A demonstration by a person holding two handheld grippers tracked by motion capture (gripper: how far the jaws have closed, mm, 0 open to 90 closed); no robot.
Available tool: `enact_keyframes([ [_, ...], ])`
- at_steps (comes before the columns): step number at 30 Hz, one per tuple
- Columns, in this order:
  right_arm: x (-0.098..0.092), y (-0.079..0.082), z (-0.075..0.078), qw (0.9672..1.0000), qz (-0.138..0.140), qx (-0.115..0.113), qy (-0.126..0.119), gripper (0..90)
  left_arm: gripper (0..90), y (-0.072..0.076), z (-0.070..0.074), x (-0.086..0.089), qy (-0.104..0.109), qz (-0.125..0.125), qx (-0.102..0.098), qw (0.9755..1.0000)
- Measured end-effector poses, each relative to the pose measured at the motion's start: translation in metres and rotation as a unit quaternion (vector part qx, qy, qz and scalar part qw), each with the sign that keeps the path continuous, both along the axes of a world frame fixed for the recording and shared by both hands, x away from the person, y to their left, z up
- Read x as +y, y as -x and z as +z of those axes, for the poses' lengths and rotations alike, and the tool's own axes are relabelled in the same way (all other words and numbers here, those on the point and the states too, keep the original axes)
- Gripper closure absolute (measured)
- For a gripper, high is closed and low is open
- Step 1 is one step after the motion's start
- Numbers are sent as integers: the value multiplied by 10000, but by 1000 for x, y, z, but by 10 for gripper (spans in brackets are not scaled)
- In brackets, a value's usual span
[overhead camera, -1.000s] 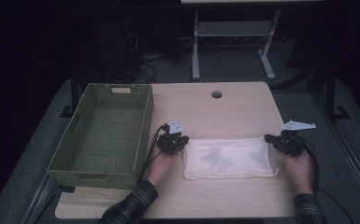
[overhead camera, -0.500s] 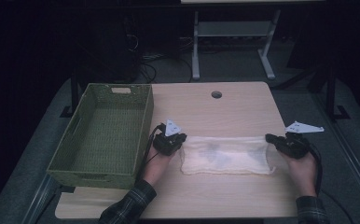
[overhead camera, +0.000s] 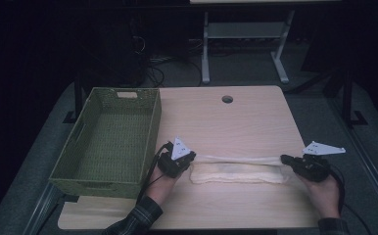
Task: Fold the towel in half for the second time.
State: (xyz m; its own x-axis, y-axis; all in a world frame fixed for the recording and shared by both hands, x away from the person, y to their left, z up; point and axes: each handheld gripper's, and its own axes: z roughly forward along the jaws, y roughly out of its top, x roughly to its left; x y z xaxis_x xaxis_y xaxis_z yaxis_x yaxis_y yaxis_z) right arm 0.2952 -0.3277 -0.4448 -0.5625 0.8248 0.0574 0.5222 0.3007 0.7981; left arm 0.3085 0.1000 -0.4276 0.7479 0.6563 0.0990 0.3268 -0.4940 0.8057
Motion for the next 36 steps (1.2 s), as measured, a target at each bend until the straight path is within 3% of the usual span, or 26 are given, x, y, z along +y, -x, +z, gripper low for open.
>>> enact_keyframes([
  [5,-1,15,-1,9999,68,112,-9,871,864,9,-2,2,16,-56,88,9999],
  [9,-2,23,-4,9998,91,173,-12,870,864,14,-7,1,-131,-146,168,9997],
  [14,0,30,-10,9993,173,306,91,867,861,16,-14,2,-192,-215,441,9986],
  [19,2,32,-12,9989,179,402,173,851,831,22,-18,0,-262,-280,525,9979],
  [21,2,33,-10,9989,195,405,157,771,752,25,-15,1,-219,-283,486,9982],
  [23,2,34,-5,9990,193,398,-11,651,682,28,-9,2,-81,-294,446,9985],
  [25,1,37,-1,9992,212,335,-102,625,638,29,-5,3,-5,-267,357,9990],
  [31,4,33,4,9994,146,285,-145,554,591,15,0,2,107,-218,353,9991],
  [36,5,28,1,9993,64,354,-40,530,521,2,-3,-5,11,-304,459,9985],
])
